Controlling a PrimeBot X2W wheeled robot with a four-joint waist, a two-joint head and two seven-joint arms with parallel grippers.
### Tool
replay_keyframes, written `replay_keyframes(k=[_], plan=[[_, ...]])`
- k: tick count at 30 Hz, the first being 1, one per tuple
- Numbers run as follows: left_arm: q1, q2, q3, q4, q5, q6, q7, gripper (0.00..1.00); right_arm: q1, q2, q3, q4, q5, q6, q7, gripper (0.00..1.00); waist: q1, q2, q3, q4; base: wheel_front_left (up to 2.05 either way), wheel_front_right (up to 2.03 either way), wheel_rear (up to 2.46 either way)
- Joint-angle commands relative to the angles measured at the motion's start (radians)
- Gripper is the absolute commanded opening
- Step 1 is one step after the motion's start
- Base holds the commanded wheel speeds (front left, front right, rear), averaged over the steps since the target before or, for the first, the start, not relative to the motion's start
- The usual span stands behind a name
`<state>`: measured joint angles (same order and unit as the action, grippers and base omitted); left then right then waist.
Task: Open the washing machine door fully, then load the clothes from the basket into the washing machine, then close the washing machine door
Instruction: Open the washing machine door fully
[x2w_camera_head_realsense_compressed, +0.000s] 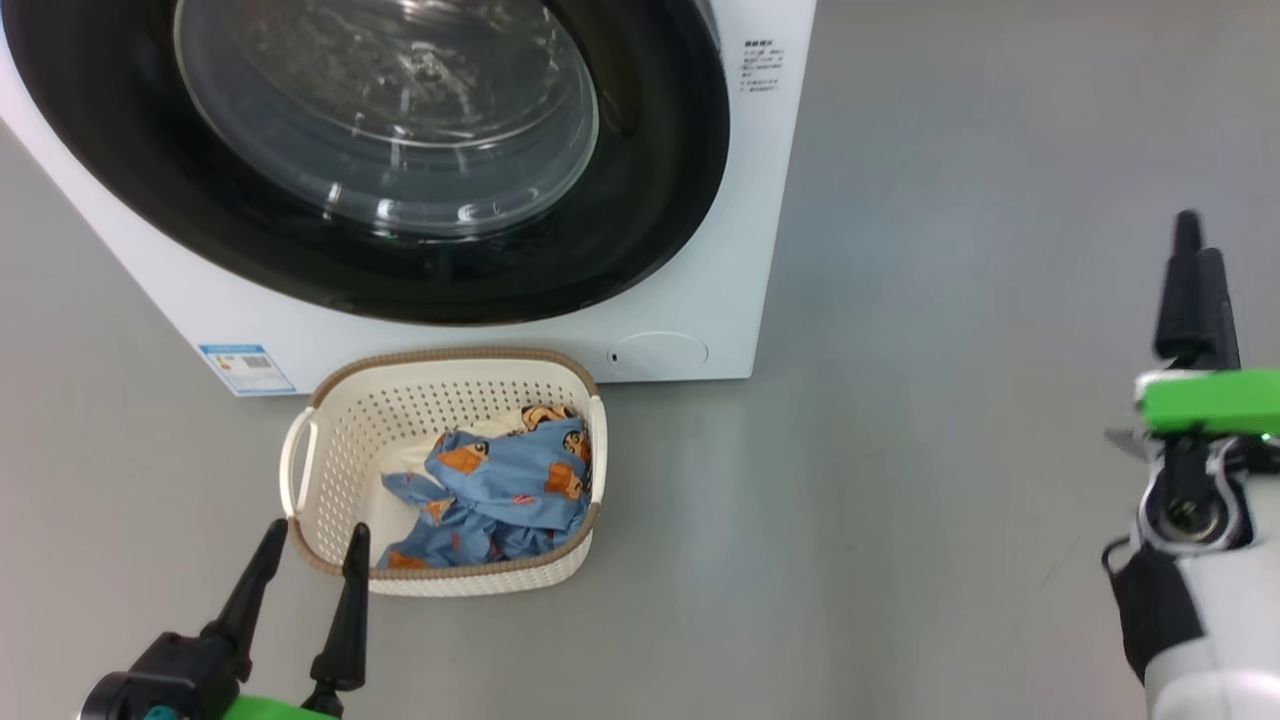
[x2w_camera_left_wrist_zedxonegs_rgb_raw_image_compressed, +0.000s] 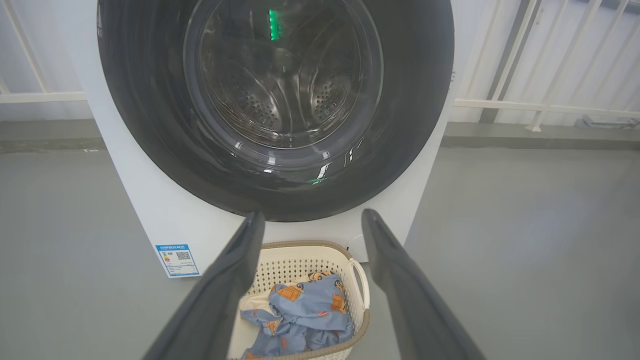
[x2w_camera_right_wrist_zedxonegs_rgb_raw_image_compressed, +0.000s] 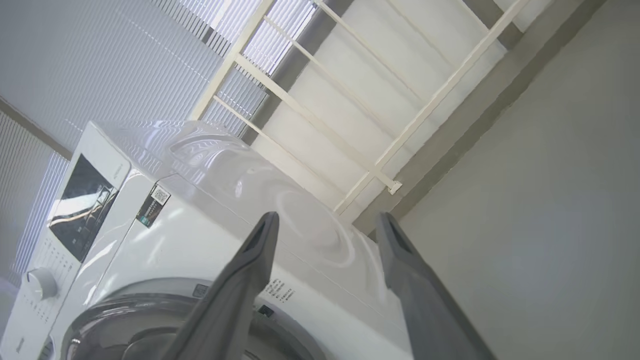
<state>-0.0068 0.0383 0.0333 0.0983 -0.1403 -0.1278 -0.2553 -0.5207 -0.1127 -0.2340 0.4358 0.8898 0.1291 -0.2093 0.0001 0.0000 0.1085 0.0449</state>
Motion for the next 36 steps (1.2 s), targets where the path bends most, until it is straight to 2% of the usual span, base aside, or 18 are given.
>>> replay_keyframes(k=[1, 2, 3, 4, 5, 6, 12, 18, 21, 22, 25, 36], plan=[[-0.041, 0.012, 0.027, -0.021, -0.007, 0.001, -0.006, 1.00, -0.037, 0.006, 0.016, -0.019, 0.018, 0.002, 0.007, 0.97, -0.0001, 0.0000, 0.008, 0.005, 0.00, 0.00, 0.00], [-0.044, 0.012, 0.027, -0.018, -0.015, 0.003, -0.006, 1.00, -0.056, 0.013, -0.008, 0.002, 0.069, 0.002, 0.026, 0.84, -0.0001, 0.0000, 0.014, 0.006, 0.00, 0.00, 0.00], [-0.048, 0.012, 0.026, -0.018, -0.019, 0.003, -0.006, 1.00, -0.076, 0.016, -0.026, 0.021, 0.108, 0.002, 0.045, 0.48, -0.0001, 0.0000, 0.020, 0.008, 0.00, 0.00, 0.00], [-0.052, 0.012, 0.025, -0.018, -0.021, 0.003, -0.006, 1.00, -0.097, 0.018, -0.043, 0.039, 0.137, 0.002, 0.060, 0.32, -0.0001, 0.0000, 0.026, 0.010, 0.00, 0.00, 0.00], [-0.056, 0.012, 0.024, -0.019, -0.021, 0.003, -0.006, 1.00, -0.117, 0.018, -0.058, 0.058, 0.163, 0.002, 0.077, 0.04, -0.0001, 0.0000, 0.033, 0.012, 0.00, 0.00, 0.00], [-0.060, 0.012, 0.023, -0.020, -0.022, 0.003, -0.006, 1.00, -0.138, 0.017, -0.067, 0.076, 0.183, 0.002, 0.098, 0.00, -0.0001, 0.0000, 0.041, 0.014, 0.00, 0.00, 0.00], [-0.082, 0.012, 0.010, -0.026, -0.025, 0.005, -0.006, 1.00, -0.263, -0.004, -0.104, 0.170, 0.272, 0.002, 0.240, 0.00, -0.0001, 0.0000, 0.099, 0.021, 0.00, 0.00, 0.00], [-0.111, 0.012, -0.019, -0.032, -0.033, 0.016, -0.006, 1.00, -0.383, -0.048, -0.101, 0.240, 0.292, 0.002, 0.400, 0.00, -0.0001, 0.0000, 0.163, 0.027, 0.00, 0.00, 0.00], [-0.132, 0.012, -0.034, -0.026, -0.043, 0.021, -0.006, 1.00, -0.442, -0.066, -0.096, 0.266, 0.308, 0.002, 0.508, 0.00, -0.0001, 0.0000, 0.191, 0.035, 0.00, 0.00, 0.00], [-0.147, 0.012, -0.042, -0.027, -0.046, 0.023, -0.006, 1.00, -0.478, -0.078, -0.094, 0.281, 0.315, 0.002, 0.577, 0.00, -0.0001, 0.0000, 0.206, 0.039, 0.00, 0.00, 0.00], [-0.166, 0.012, -0.055, -0.030, -0.047, 0.026, -0.006, 1.00, -0.529, -0.092, -0.097, 0.298, 0.323, 0.002, 0.660, 0.00, -0.0001, 0.0000, 0.226, 0.045, 0.00, 0.00, 0.00], [-0.217, 0.012, -0.104, -0.029, -0.060, 0.026, -0.006, 1.00, -0.690, -0.071, -0.122, 0.301, 0.386, 0.002, 0.930, 0.00, -0.0001, 0.0000, 0.292, 0.084, 0.00, 0.00, 0.00]])
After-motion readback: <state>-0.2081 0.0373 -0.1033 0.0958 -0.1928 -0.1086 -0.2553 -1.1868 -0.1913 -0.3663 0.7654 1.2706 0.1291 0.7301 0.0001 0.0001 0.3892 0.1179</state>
